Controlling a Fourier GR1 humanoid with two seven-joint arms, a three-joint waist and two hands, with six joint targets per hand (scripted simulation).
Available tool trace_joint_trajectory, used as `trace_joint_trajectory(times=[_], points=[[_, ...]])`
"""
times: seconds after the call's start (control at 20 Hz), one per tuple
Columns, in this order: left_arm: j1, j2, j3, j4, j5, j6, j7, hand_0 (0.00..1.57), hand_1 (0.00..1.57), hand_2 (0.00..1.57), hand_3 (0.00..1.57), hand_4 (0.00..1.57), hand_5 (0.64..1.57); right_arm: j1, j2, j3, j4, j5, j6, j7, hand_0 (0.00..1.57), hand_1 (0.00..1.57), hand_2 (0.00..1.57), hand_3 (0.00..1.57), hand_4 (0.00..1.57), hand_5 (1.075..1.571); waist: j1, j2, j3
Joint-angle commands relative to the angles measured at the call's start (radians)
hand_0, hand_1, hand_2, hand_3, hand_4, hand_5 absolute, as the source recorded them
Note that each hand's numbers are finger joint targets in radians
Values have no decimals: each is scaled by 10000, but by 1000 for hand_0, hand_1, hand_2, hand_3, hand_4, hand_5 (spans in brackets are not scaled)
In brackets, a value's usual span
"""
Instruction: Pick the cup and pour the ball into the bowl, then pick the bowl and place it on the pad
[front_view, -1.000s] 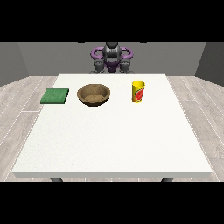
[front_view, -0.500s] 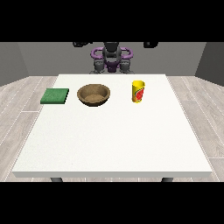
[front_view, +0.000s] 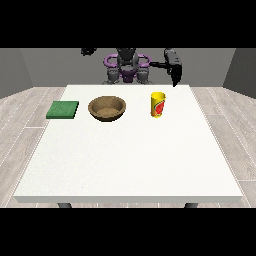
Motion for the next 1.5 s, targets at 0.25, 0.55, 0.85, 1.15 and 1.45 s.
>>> trace_joint_trajectory(times=[0.25, 0.55, 0.85, 1.15, 1.45], points=[[158, 186, 304, 3212, -336, -429, -2554, 0, 0, 0, 0, 0, 1409, 913, -350, -679, -595, -343, 681, -119, 0, 0, 0, 0, 0, 1569, -138, -280, 2], [-613, 190, 376, 5294, -557, -280, -3864, 0, 0, 0, 0, 0, 1443, 1177, -235, -879, -983, -569, 906, 189, 0, 0, 0, 0, 0, 1567, -262, -274, 1], [-771, 347, 479, 6466, -543, -415, -4672, 0, 0, 0, 0, 0, 1418, 1715, -957, -2229, -1263, -1970, 2164, -275, 0, 0, 0, 0, 0, 1568, -522, -175, 3], [-1457, 193, 639, 7647, -622, 186, -5359, 0, 0, 0, 0, 0, 1431, 1499, -1457, -3205, -1545, -2526, 2568, -192, 0, 0, 0, 0, 0, 1567, -912, 338, 2], [-1686, 857, 864, 8699, -844, 236, -6800, 1121, 1121, 1571, 1499, 480, 1536, 1535, -1772, -3553, -2720, -2837, 2739, 179, 0, 0, 0, 0, 0, 1564, -1370, 1043, -2]])
